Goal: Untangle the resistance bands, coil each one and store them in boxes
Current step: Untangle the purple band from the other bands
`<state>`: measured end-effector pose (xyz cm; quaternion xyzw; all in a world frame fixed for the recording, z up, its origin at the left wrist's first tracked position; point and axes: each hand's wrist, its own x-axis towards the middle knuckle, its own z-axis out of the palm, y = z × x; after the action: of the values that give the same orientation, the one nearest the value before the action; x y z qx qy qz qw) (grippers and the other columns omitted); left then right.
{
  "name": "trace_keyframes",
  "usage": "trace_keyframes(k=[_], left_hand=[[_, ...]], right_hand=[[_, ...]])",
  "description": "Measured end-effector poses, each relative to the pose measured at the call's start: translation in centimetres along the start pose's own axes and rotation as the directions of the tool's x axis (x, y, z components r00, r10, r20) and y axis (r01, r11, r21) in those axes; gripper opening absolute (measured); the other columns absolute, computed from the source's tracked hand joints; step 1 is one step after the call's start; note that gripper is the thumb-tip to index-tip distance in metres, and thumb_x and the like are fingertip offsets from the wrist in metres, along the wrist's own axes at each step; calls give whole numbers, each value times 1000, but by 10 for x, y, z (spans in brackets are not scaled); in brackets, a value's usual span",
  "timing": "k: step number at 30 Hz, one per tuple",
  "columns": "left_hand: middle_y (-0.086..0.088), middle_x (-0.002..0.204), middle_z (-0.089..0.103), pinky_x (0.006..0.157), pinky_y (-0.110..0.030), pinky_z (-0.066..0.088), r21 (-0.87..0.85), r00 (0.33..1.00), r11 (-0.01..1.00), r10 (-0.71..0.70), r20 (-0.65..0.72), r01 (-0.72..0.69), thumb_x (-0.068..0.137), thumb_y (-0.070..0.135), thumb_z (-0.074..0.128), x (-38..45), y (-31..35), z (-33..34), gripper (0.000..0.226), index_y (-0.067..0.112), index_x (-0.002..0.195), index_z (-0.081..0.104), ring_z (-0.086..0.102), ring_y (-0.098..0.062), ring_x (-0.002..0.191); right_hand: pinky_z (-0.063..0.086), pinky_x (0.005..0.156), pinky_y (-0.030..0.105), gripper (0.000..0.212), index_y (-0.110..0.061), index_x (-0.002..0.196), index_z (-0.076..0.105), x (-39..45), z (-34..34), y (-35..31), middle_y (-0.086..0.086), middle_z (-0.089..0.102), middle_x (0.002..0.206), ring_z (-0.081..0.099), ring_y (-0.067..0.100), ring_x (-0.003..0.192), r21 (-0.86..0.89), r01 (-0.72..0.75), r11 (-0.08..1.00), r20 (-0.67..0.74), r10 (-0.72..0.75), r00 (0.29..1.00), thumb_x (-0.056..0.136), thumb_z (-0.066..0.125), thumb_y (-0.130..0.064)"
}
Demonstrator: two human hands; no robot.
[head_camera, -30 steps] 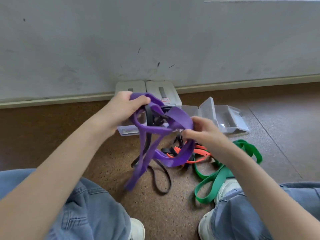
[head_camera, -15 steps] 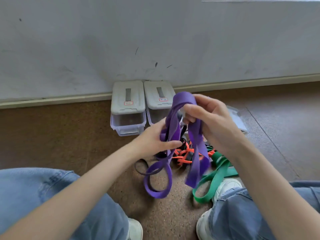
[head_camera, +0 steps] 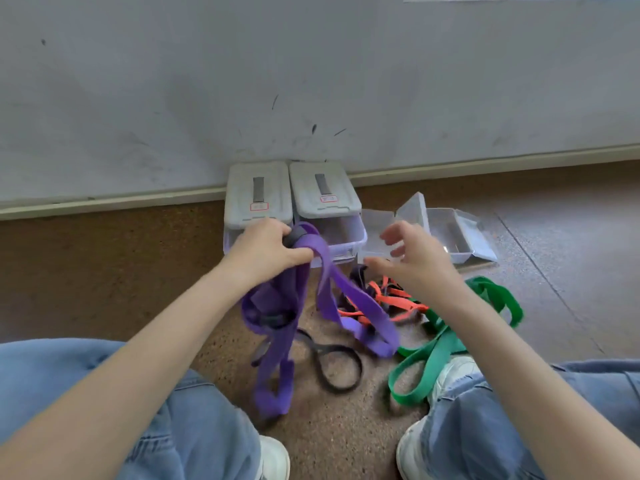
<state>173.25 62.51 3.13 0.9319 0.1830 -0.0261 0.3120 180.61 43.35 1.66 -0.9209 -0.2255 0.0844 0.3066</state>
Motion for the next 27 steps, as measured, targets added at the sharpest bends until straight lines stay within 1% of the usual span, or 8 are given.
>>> trace_keyframes(k=[3,5,7,13,17,20,24,27], left_hand=[[-11,69,67,59,-28,44,-397,998,916,-70,1,65,82,31,66,-2,9,3,23,9,75,68,59,-18,66],[-7,71,66,62,-29,46,-516,997,853,-78,23,79,85,28,62,-4,20,4,19,13,72,66,59,-16,67],[-10,77,67,65,-29,50,-580,996,809,-68,62,92,88,23,58,-6,30,2,20,11,74,65,61,-18,72],[-22,78,69,56,-24,57,-493,989,861,-74,129,129,95,16,50,-3,19,-26,27,-8,95,62,68,-21,63],[-6,50,66,36,-13,43,-319,978,925,-183,102,206,94,13,46,3,-4,-49,24,2,79,61,58,-5,37],[-8,60,71,36,-13,41,-246,951,926,-243,191,286,92,17,46,3,-13,-51,24,5,79,61,49,-5,34],[-10,60,70,44,-16,48,-439,942,858,-137,305,267,92,15,43,-3,2,-40,27,7,74,61,56,-9,43],[-11,61,70,45,-15,47,-551,959,815,-23,282,182,92,13,40,-7,14,-41,29,6,74,61,58,-9,44]], right_hand=[[55,74,45,46,-10,80,65,-11,9,-9,5,70,77,67,19,71,349,-36,937,168,-24,985,74,63,-55],[56,79,44,49,-13,92,65,-18,21,-16,2,71,85,68,16,79,418,-77,905,338,-77,938,71,65,-57],[53,84,41,46,-16,106,58,-19,30,-19,-1,66,97,65,17,90,367,6,930,318,-131,939,73,71,-45],[56,73,27,15,-7,101,66,-9,11,-3,5,73,87,68,17,79,552,-142,822,369,-88,925,88,60,-10],[46,45,15,11,-3,93,61,5,-16,20,4,60,69,59,12,56,690,-324,647,126,333,934,93,51,-8],[37,37,16,13,-7,95,60,8,-22,29,-1,49,56,45,10,43,768,-393,506,165,436,885,92,49,-13],[40,42,22,34,-13,97,61,7,-2,21,2,57,63,50,9,43,500,-429,753,297,316,901,95,45,-43],[47,63,30,26,-12,111,53,6,8,27,9,60,94,60,20,75,-78,-194,978,160,204,966,94,50,-31]])
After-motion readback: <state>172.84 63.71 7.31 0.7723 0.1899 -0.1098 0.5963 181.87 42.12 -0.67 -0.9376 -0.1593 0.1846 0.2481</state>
